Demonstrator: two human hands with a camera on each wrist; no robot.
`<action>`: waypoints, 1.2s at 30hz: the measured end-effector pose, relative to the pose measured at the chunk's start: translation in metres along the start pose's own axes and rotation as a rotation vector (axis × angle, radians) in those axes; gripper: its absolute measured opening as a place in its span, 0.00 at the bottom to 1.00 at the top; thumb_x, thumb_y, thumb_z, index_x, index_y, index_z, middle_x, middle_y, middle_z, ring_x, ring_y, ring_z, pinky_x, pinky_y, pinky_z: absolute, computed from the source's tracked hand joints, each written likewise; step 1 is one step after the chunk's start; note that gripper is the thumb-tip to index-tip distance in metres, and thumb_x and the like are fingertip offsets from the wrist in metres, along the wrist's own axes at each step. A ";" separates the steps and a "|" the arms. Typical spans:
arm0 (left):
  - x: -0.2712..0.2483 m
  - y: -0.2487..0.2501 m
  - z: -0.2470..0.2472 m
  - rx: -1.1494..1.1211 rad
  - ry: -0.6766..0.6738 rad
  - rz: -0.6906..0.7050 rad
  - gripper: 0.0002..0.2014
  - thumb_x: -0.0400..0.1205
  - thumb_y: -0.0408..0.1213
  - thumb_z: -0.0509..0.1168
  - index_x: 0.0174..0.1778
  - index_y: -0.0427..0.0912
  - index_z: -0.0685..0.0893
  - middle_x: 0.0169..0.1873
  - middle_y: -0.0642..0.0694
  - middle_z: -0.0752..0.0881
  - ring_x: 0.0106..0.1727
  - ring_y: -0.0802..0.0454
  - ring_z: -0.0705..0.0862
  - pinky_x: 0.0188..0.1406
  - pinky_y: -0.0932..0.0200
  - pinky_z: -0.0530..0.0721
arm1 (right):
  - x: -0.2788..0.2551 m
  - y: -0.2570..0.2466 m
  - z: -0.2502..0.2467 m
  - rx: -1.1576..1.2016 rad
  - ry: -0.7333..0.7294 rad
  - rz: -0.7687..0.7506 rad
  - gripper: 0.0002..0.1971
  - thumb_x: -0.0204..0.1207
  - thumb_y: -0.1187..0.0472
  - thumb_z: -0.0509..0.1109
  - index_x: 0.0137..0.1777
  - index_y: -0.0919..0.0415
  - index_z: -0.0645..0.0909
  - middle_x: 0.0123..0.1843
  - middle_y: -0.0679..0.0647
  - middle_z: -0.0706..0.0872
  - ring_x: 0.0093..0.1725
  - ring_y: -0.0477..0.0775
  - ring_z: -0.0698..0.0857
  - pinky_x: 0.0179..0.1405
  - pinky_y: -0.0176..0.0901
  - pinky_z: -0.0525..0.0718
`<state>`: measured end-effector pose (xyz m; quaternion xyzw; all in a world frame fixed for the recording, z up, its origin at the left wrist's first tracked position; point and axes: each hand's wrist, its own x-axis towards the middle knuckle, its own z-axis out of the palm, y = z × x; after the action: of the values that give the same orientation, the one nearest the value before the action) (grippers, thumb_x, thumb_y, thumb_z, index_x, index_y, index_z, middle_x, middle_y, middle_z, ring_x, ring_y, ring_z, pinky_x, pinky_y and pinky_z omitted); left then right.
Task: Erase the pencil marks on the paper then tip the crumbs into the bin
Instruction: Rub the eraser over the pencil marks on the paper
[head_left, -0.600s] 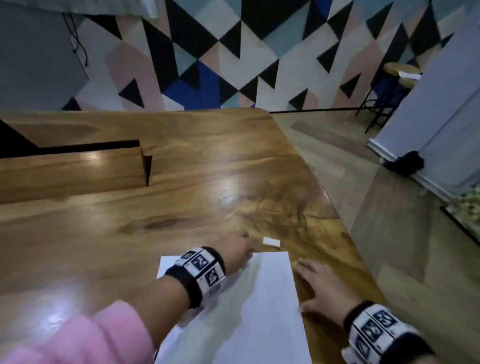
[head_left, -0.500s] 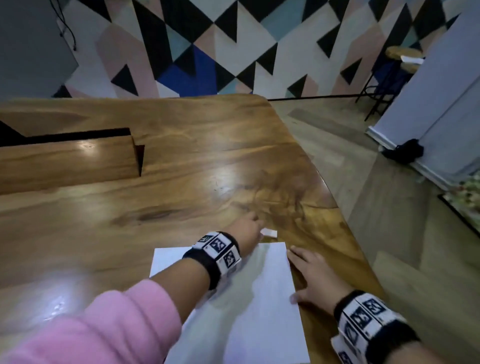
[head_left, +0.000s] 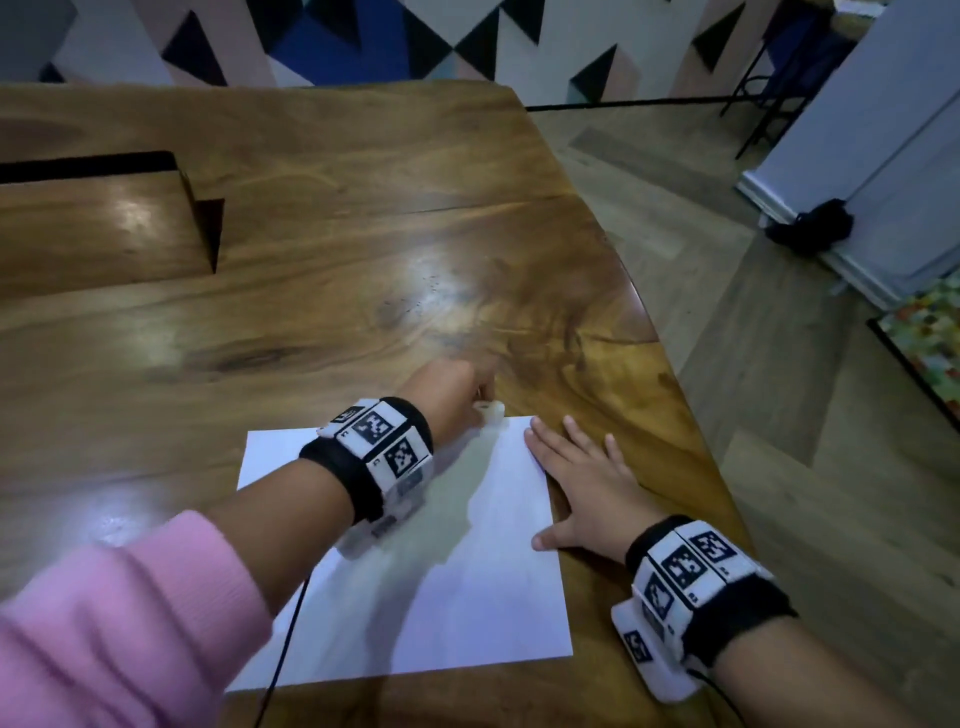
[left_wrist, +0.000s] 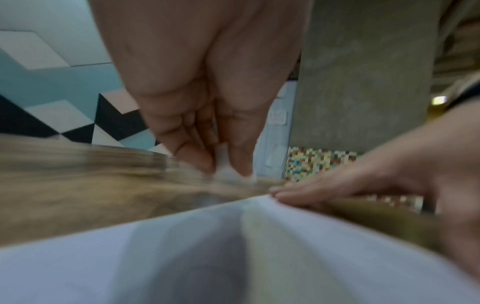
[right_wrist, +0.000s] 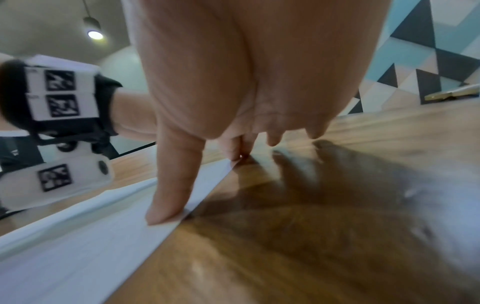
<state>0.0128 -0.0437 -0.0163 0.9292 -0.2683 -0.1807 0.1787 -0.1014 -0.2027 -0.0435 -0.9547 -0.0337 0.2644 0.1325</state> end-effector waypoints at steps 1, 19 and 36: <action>-0.005 0.000 0.003 -0.003 -0.039 -0.010 0.11 0.69 0.33 0.71 0.47 0.41 0.85 0.39 0.44 0.85 0.39 0.48 0.79 0.36 0.61 0.70 | 0.001 0.001 0.000 0.013 -0.003 -0.002 0.57 0.63 0.40 0.75 0.81 0.44 0.36 0.81 0.34 0.33 0.79 0.44 0.30 0.78 0.57 0.31; -0.024 0.010 0.026 -0.244 -0.096 -0.171 0.09 0.70 0.35 0.73 0.44 0.38 0.88 0.32 0.47 0.86 0.40 0.49 0.84 0.37 0.65 0.74 | 0.000 -0.005 0.006 -0.033 0.001 0.016 0.65 0.55 0.31 0.73 0.80 0.46 0.31 0.81 0.37 0.30 0.79 0.49 0.27 0.76 0.64 0.31; -0.031 0.009 0.034 -0.218 -0.019 -0.061 0.02 0.71 0.36 0.71 0.34 0.42 0.85 0.21 0.57 0.72 0.29 0.55 0.73 0.23 0.78 0.65 | 0.000 -0.012 0.005 0.007 -0.017 0.054 0.68 0.50 0.31 0.76 0.80 0.46 0.32 0.80 0.34 0.31 0.78 0.47 0.26 0.77 0.65 0.30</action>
<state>-0.0307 -0.0412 -0.0349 0.9101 -0.2205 -0.2232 0.2707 -0.1035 -0.1898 -0.0441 -0.9526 -0.0082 0.2758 0.1281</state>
